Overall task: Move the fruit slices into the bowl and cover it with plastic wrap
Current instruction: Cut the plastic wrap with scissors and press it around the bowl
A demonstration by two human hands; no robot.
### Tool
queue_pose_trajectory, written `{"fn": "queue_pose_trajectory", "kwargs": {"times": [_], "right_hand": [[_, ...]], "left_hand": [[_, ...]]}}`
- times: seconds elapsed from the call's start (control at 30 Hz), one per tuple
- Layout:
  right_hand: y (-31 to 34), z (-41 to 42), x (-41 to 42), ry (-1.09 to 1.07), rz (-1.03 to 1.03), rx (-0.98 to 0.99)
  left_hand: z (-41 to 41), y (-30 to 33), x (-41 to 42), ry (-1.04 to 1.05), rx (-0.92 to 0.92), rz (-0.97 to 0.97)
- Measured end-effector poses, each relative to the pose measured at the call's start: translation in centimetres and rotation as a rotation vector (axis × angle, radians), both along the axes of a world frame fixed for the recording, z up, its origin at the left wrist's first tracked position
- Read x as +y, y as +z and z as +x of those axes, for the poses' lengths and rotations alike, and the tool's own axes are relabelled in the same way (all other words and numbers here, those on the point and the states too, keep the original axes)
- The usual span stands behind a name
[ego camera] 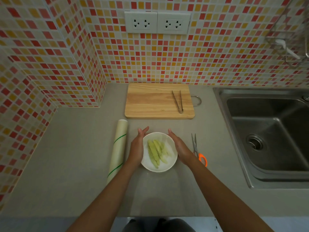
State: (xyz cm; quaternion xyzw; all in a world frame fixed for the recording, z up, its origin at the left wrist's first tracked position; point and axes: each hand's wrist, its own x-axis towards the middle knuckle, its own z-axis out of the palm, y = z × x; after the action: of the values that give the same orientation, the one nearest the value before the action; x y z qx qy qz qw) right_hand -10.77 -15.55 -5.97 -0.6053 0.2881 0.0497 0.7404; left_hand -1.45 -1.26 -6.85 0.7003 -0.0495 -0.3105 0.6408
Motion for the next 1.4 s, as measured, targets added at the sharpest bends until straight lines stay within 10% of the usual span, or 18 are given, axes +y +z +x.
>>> {"fn": "queue_pose_trajectory", "kwargs": {"times": [0.23,0.47,0.7,1.2,1.4], "right_hand": [[1.1,-0.3,0.3,0.000,-0.218,0.072],[0.9,0.3,-0.6,-0.215,-0.115,-0.118],[0.7,1.0,0.2,-0.060,-0.008,-0.090],[0.0,0.3,-0.3,0.031,0.063,-0.008],[0.5,0.2,-0.9,-0.067,-0.197,0.052]], "left_hand": [[2.2,1.1,-0.5,-0.252,-0.169,0.069],[-2.1,1.8,0.7,0.328,-0.134,-0.010],[-4.5,-0.2,0.1,0.390,-0.128,0.077],[0.6,0.0,0.4,-0.115,-0.155,0.093],[3.4,0.2,-0.9,-0.258,-0.450,0.180]]}}
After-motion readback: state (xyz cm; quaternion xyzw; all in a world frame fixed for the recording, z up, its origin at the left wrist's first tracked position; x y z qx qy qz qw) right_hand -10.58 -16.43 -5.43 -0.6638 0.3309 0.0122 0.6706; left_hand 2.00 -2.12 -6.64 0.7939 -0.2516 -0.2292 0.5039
